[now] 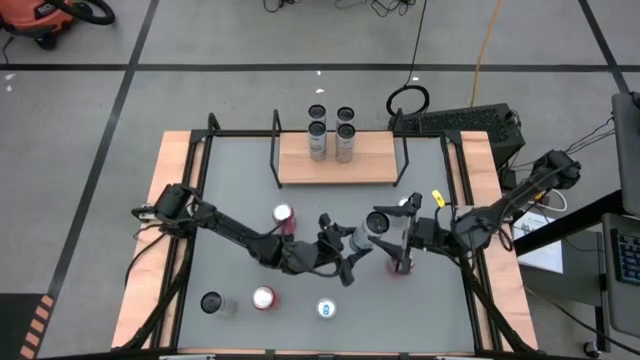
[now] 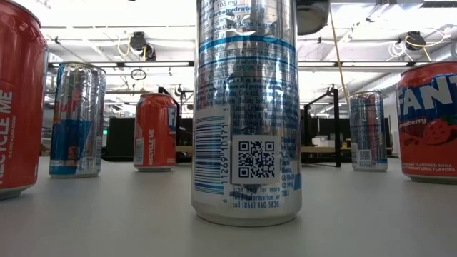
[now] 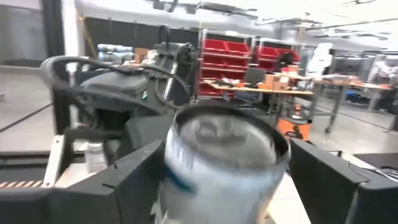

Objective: Place canned beverage on shelf
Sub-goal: Put the white blue soda can aligned with the other white blue soda cans on the shelf

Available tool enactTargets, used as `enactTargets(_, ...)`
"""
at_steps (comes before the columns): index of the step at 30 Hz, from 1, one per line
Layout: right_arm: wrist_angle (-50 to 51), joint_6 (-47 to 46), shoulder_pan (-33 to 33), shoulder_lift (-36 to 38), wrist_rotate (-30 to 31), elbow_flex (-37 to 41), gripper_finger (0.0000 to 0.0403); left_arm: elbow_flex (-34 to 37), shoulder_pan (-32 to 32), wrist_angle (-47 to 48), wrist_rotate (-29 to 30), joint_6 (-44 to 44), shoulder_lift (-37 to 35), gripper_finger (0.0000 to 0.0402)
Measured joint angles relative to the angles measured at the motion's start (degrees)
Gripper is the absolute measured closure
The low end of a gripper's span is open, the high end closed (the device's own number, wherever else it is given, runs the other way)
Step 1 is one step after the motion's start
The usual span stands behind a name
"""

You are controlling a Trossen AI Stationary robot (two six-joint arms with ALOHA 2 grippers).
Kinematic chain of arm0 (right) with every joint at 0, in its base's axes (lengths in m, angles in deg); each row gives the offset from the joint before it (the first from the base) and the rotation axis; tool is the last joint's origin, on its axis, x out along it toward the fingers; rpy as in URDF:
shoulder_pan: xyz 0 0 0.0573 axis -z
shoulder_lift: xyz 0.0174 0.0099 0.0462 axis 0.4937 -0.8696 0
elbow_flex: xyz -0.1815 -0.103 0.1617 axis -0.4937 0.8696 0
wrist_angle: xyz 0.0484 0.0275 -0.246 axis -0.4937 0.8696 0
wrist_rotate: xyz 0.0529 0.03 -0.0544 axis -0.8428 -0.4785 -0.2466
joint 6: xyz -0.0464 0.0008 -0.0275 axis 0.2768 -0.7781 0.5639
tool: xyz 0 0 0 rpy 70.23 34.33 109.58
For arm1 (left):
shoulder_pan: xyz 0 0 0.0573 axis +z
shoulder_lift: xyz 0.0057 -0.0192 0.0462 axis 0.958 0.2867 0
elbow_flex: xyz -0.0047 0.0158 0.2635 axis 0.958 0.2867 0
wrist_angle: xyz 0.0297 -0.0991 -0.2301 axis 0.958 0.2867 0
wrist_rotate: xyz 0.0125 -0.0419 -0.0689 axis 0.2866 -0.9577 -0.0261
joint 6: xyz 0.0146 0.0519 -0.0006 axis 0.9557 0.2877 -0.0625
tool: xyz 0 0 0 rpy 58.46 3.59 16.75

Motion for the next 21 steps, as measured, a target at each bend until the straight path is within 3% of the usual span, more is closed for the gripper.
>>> enactTargets(9,9.4,-3.5,-1.5,4.3,-11.5,0.0,0.0095,0.0,-2.6,-4.8,-0.3,0.5,-0.2,0.0163)
enactTargets(16,7.4,-1.3,-0.7,4.9,-21.3,0.0,0.0094,0.0,-2.9,-6.5,-10.8,1.5,-0.3,0.0163)
enactTargets(21,3.1,0.3,1.4,3.9,-26.6,0.0,0.0094,0.0,-2.2,-6.4,-14.6,4.7,-0.3,0.0162)
